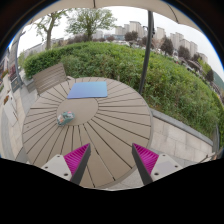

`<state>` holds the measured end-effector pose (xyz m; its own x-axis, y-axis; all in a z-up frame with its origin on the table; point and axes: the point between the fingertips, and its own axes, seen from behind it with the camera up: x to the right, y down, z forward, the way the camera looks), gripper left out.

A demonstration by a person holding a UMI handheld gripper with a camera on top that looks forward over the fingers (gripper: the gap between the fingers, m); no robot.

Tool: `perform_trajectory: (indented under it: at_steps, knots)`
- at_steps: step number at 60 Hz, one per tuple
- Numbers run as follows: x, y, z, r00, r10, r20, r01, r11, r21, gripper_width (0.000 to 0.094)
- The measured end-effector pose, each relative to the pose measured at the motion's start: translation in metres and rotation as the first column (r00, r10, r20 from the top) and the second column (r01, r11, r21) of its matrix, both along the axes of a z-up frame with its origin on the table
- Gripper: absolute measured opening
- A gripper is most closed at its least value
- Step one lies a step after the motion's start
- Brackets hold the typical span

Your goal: Arrange mouse

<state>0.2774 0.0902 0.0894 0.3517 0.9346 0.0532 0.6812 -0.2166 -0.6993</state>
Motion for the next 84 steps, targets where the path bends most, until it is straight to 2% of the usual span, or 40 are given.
perform_trajectory:
  at_steps: [11,19,32,43,61,67,84]
  knots:
    - [-0.008,-0.033,-0.006,0.999,0.000,-0.035,-0.001,1.000,-0.007,0.0854]
    - [-0.024,-0.061,-0.009,0.998,0.043,-0.047,-0.044,0.999,-0.018,0.0859]
    - [-0.053,-0.145,-0.019,0.990,0.126,-0.059,-0.128,0.991,-0.033,0.0855]
    - [-0.084,-0.191,-0.042,0.987,0.146,-0.066,-0.149,0.987,-0.054,0.0854]
    - [-0.148,-0.191,-0.077,0.988,0.118,-0.101,-0.121,0.992,-0.033,0.0854]
    - [-0.168,-0.187,-0.090,0.989,0.102,-0.108,-0.108,0.993,-0.050,0.0857]
    - [-0.225,-0.169,-0.104,0.986,0.102,-0.135,-0.106,0.994,-0.028,0.0859]
